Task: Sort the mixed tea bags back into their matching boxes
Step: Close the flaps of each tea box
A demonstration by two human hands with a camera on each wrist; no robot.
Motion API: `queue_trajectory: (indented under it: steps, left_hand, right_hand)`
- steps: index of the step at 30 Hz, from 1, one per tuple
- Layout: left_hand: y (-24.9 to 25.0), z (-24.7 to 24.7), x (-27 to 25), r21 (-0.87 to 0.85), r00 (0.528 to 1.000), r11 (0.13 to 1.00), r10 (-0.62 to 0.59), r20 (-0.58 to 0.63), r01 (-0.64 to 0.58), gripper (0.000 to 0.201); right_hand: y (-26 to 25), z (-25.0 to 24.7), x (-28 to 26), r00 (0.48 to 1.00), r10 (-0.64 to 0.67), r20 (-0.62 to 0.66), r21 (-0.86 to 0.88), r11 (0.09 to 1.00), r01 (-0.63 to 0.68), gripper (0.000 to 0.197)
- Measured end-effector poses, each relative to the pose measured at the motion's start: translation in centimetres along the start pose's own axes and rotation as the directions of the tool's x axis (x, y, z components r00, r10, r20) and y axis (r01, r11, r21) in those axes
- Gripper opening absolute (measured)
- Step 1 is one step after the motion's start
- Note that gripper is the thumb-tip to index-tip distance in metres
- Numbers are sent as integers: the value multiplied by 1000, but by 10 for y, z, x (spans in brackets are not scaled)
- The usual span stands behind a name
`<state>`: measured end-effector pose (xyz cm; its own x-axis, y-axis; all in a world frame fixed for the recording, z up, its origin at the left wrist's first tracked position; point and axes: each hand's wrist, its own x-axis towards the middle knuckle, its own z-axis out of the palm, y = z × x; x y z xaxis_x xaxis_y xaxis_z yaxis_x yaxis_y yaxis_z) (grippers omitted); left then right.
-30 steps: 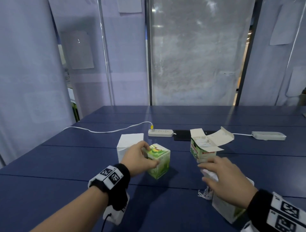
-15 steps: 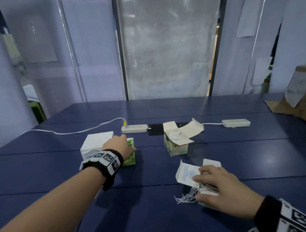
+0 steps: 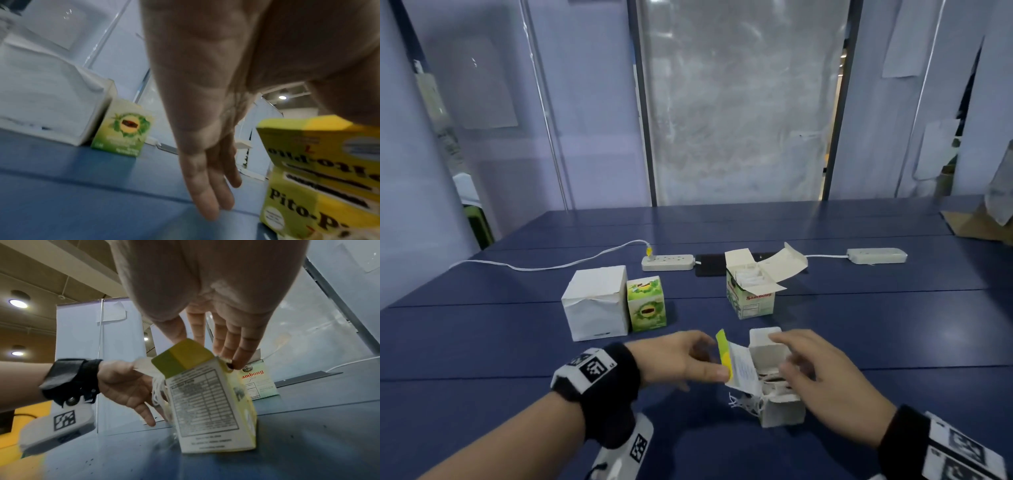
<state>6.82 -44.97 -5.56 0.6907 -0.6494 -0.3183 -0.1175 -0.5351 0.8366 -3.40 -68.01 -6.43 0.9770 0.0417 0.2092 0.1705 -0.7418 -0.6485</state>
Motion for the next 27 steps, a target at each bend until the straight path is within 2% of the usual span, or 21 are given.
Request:
queue_trajectory:
  steps: [3,5,7,8,11,14,16,18,20,21,24,27]
  left_hand:
    - [-2,23,-8,-168,986,983,99,133,-76,81]
    - [2,35,-11,-260,972,960,157,177,-108,85]
    - [6,43,-11,-225,971,964,177,160,-139,86]
    - [7,44,-11,-188,972,970,181,151,-151,81]
    - [7,35,-12,-142,980,981,149,134,-129,52]
    - [9,27,-11,-214,994,971,110,-13,-110,32]
    - [10,27,-11,-310,995,949,36,-97,-64,39]
    - [6,29,-12,-362,1000,932,-6,-30,-5,54]
    - [2,33,-15,-321,998,946,-12,60,30,61]
    - [1,35,-16,-260,997,965,-8,79,29,61]
    - [1,42,-11,-32,999,999,4,37,-3,55]
    - [3,45,-7,118,999,992,36,-22,-33,32]
  right_hand:
    - [1,1,-7,994,73,-77,68,995,-68,37]
    - [1,2,-12,990,113,-89,91,990,-105,37]
    - [0,3,-16,990,115,-82,79,991,-109,39]
    - [0,3,-18,990,109,-90,63,993,-103,40]
    - [2,0,-21,981,123,-148,74,991,-113,38]
    - [2,-3,-21,972,192,-133,191,968,-165,31]
    - [1,-5,-20,959,242,-144,287,938,-193,30]
    - [3,-7,-18,937,266,-225,278,939,-200,31]
    - [5,-10,-16,924,298,-238,261,936,-235,32]
    - [5,-9,-14,924,333,-189,300,915,-268,35]
    - [4,-2,-11,911,410,44,505,778,-375,45]
    - [7,2,-11,902,424,84,535,744,-399,41]
